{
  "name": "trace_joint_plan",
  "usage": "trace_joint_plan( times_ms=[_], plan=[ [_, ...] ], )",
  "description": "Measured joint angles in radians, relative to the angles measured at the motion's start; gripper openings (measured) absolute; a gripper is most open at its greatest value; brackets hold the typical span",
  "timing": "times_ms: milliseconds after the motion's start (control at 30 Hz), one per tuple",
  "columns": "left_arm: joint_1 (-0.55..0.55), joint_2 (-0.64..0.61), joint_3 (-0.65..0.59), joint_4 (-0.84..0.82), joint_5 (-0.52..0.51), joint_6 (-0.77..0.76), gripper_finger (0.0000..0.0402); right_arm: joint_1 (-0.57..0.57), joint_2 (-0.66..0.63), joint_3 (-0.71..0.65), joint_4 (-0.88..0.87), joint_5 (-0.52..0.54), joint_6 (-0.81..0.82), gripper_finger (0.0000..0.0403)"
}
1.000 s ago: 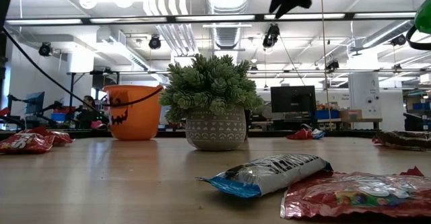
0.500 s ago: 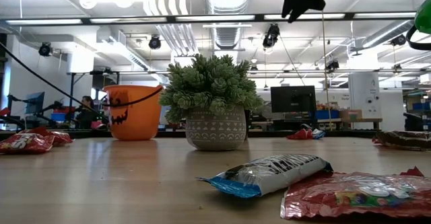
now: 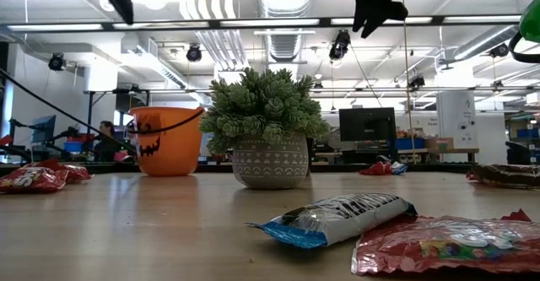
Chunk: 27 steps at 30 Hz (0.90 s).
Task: Organize candy in baskets
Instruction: Put the red candy into the orange bucket
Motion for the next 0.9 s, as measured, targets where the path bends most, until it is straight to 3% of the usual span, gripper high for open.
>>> trace_joint_plan(
  times_ms=[267, 533, 900],
  plan=[
    [0.000, -0.012, -0.186, 0.000, 0.126, -0.208, 0.0174, 0.000, -0.001, 0.004, 0.009, 0.000, -0.047, 0.0153],
    [0.000, -0.010, -0.385, 0.004, 0.153, -0.439, 0.0174, 0.000, -0.001, 0.005, 0.001, -0.007, -0.097, 0.0148],
    [0.000, -0.009, -0.479, 0.155, 0.223, -0.655, 0.0174, 0.014, -0.002, 0.005, -0.011, -0.011, -0.187, 0.0146]
  ],
)
